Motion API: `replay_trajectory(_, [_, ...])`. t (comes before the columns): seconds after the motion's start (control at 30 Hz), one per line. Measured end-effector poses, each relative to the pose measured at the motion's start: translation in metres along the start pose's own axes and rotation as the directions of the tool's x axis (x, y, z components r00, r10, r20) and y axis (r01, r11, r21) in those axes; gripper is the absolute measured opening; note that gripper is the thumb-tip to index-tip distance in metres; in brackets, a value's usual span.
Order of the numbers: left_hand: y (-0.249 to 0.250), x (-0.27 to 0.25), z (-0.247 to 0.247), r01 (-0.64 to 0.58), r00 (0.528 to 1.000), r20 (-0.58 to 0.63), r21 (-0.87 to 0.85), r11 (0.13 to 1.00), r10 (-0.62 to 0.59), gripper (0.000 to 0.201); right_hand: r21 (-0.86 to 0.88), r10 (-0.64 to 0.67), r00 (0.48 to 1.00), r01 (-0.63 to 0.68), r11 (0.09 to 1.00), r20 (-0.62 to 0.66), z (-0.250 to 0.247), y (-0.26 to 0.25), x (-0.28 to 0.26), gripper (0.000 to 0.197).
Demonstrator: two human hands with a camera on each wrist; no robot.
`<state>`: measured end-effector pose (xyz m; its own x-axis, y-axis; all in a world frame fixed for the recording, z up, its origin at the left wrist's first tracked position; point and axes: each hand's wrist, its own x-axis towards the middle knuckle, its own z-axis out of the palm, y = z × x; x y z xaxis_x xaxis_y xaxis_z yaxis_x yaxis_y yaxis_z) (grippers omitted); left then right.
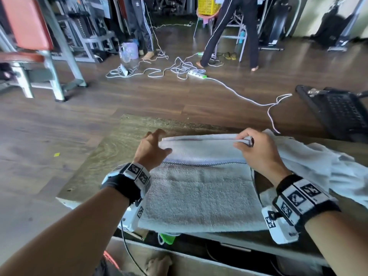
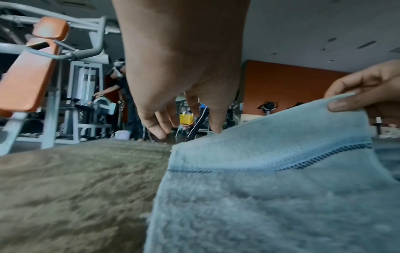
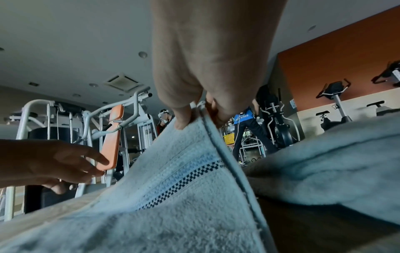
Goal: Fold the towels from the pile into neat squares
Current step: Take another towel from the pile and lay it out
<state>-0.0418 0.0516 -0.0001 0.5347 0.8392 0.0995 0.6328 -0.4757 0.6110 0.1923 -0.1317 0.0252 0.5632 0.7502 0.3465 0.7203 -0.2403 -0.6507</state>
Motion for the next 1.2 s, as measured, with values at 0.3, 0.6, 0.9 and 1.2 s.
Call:
replay_trajectory(0.3, [0.114,-0.077,0.012,-0.508,0.843,0.069,-0.223,0.832,0.533,0.027,0.001,-0.094,0.988,0.095,0.995,0.122,-0.048,-0.019,-0.07,0.012])
replay_trajectory(0.6, [0.121,-0.096,0.05,-0.464,0.864,0.082,-0.25,0.85,0.496,0.02,0.071,-0.132,0.974,0.121,0.99,0.181,-0.049,-0.015,-0.106,0.017])
replay_trajectory(0.9, [0.106,-0.066,0.068,-0.42,0.888,0.074,-0.273,0.865,0.455,0.011,0.392,0.027,0.98,-0.104,0.914,0.197,-0.019,0.006,-0.086,0.024])
replay_trajectory(1.2, [0.123,-0.047,0.076,-0.418,0.884,0.15,-0.172,0.892,0.443,0.008,0.57,0.097,0.99,-0.14,0.81,0.105,-0.008,0.032,-0.075,0.017])
